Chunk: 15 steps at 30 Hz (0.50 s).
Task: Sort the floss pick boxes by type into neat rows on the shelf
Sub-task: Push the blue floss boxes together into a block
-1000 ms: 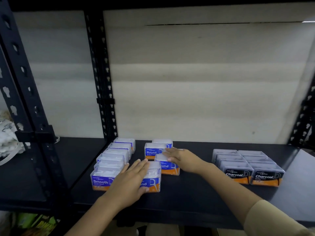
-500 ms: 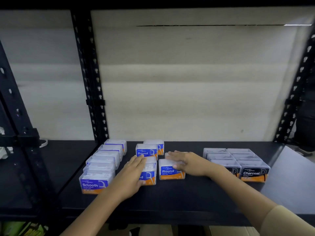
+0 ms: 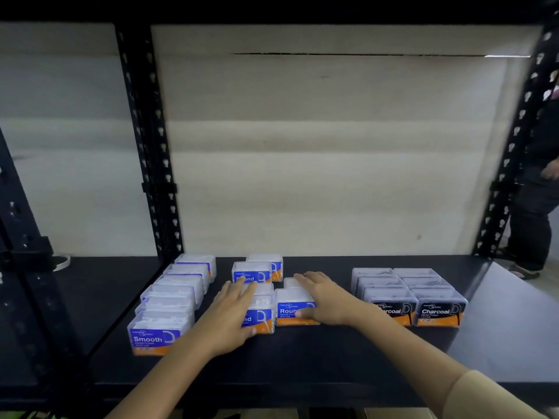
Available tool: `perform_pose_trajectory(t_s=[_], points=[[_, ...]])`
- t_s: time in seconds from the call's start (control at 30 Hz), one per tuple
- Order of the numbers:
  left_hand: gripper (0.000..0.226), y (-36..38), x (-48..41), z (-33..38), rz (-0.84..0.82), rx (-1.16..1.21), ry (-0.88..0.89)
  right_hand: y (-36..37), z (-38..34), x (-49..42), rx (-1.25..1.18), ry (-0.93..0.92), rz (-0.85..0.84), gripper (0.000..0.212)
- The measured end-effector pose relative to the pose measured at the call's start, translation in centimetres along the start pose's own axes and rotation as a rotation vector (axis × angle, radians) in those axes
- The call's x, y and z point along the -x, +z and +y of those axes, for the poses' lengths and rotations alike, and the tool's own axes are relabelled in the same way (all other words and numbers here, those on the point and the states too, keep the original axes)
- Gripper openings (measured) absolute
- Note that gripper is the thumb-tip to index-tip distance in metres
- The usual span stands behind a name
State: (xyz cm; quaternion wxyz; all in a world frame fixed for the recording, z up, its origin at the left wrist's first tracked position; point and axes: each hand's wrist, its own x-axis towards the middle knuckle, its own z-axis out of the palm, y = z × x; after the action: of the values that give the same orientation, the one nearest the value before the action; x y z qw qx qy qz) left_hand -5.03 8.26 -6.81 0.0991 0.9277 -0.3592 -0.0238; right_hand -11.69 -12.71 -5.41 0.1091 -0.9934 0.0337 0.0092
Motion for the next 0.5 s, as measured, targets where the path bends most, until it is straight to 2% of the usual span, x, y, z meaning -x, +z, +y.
perform_pose_trajectory(t_s=[0.5], points=[[0.090, 0.3, -0.6, 1.2, -0.039, 0.059, 0.019, -0.8, -0.4, 1.6, 0.022, -0.030, -0.058, 0.080]])
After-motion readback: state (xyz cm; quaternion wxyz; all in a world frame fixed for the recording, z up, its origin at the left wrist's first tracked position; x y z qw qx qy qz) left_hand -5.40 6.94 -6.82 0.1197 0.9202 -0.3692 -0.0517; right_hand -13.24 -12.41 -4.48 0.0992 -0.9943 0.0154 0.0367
